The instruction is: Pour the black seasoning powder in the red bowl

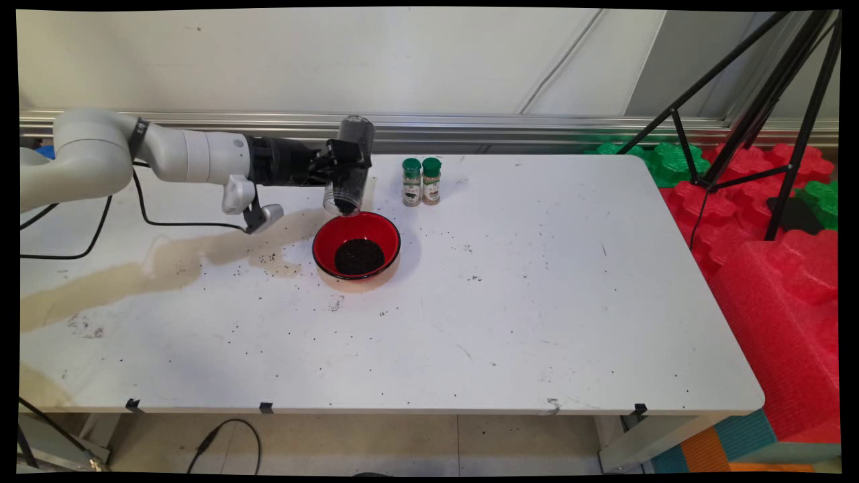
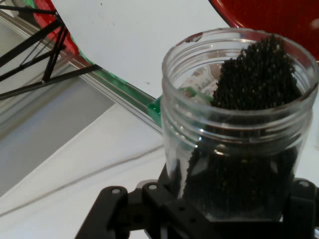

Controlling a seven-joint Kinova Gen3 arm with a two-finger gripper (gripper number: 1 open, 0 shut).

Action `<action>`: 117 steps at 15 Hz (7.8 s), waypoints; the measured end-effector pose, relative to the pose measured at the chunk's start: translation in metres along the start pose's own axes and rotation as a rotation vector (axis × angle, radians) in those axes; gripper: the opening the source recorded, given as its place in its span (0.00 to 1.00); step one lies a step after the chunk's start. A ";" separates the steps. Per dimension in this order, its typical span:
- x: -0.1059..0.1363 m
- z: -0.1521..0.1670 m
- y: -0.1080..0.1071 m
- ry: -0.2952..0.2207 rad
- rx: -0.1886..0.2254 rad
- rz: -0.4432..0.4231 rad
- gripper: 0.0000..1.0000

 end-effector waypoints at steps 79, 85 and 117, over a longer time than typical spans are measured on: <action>0.012 -0.005 -0.007 0.033 0.033 -0.049 0.00; 0.012 -0.004 -0.006 0.051 0.022 -0.224 0.00; -0.014 -0.016 -0.003 0.145 0.002 -1.439 0.00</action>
